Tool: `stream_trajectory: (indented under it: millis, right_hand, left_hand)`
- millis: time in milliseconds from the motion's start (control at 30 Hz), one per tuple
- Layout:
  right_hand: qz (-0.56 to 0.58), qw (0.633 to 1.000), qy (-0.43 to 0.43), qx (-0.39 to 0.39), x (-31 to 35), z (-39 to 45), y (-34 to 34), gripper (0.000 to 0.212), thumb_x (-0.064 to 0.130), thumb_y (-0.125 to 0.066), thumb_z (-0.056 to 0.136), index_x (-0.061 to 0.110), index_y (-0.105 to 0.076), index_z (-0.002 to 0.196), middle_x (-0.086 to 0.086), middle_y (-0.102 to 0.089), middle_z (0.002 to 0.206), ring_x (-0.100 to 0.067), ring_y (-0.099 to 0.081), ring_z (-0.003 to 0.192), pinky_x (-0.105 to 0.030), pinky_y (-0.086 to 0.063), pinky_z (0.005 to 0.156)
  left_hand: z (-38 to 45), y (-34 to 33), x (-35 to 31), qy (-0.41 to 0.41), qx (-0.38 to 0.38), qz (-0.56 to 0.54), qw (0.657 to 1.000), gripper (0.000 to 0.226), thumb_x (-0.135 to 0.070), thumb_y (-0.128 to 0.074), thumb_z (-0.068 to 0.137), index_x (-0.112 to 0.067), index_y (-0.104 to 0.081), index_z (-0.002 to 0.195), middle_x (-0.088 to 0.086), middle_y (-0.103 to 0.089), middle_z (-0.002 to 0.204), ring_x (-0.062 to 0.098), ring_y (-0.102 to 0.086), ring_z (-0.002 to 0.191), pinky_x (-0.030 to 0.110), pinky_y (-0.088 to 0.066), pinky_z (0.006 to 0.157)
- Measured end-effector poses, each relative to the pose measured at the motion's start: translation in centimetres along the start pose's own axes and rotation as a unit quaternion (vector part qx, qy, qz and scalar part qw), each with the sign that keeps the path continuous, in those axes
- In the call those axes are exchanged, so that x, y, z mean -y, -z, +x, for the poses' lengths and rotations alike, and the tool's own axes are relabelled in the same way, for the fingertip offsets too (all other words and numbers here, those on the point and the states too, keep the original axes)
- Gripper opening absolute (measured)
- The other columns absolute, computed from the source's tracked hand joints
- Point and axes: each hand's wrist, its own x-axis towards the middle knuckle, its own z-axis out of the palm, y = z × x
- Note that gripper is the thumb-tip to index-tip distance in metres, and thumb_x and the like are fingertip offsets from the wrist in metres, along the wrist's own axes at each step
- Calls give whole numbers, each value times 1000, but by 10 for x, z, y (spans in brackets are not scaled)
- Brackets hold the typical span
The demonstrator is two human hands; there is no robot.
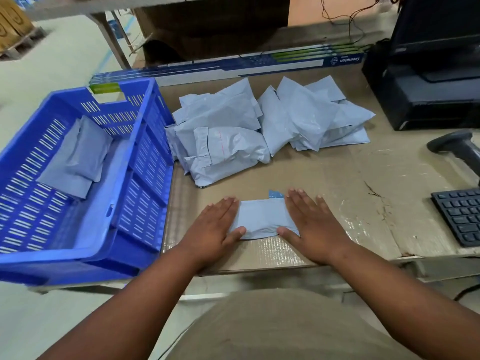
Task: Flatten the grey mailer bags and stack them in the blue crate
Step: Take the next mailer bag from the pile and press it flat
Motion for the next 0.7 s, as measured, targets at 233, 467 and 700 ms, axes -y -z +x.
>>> stream_trajectory:
  millis: [233,467,700]
  right_hand:
    - [55,997,47,-26,9,-5,18,83,70,-20,99,27,-10,169,3,9,177,-14,15,162,-53,-2,131]
    - [109,985,104,-79,38,13,60,59,52,-34,103,31,-46,156,-1,-20,175,-21,-15,162,-56,-16,129]
    - [166,959,182,-141,79,38,131,54,39,-52,107,29,-40,159,1,-23,173,-19,-18,158,-30,-20,125]
  left_hand:
    - [45,51,-37,135,78,32,987,88,-76,-80,63,-34,-54,137,-4,-53,123,24,-50,120,45,-48,98]
    - [58,115,-53,203,87,-76,972,38,-42,-90,79,-19,-77,108,2,-70,104,19,-63,90,28,-42,61]
    - [31,204,-48,267,33,-138,953,21,-15,-88,83,-6,-71,91,16,-72,88,29,-76,75,39,-67,69]
